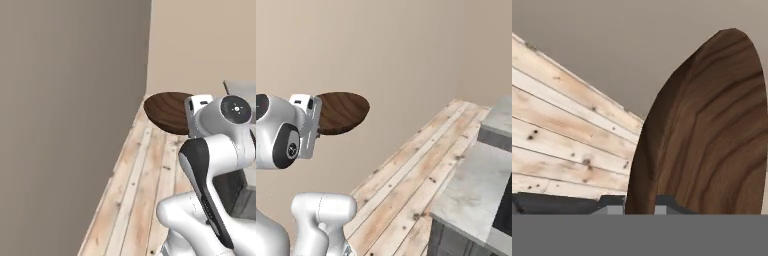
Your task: Pick up the bowls from the cabinet and place each bowl in front of a stool on the dining counter.
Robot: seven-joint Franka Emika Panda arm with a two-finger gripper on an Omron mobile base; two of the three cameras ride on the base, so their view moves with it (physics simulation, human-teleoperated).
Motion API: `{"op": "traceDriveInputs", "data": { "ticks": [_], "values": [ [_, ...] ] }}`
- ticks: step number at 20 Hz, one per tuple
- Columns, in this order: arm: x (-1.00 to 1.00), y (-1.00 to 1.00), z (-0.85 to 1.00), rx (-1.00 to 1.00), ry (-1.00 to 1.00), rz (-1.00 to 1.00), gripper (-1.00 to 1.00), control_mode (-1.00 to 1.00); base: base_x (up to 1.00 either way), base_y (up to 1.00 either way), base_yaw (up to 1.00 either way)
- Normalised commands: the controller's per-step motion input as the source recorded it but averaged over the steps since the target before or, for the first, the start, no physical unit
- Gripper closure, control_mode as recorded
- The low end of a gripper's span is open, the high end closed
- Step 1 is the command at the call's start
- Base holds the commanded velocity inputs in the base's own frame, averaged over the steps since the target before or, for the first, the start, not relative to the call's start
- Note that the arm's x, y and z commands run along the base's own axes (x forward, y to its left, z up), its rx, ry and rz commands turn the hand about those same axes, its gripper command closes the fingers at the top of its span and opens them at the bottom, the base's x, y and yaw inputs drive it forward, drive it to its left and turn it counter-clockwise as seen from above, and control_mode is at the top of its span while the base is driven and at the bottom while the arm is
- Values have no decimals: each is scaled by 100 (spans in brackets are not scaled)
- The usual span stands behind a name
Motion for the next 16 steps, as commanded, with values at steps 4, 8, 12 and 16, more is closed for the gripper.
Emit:
{"op": "traceDriveInputs", "data": {
  "ticks": [4, 8, 12, 16],
  "values": [
    [0, 0, 0, 0, 0, 0, 100, 100, 91, 65, -78],
    [0, 0, 0, 0, 0, 0, 100, 100, 96, 68, -68],
    [0, 0, 0, 0, 0, 0, 100, 100, 99, 20, -46],
    [0, 0, 0, 0, 0, 0, 100, 100, 100, 10, -38]
  ]
}}
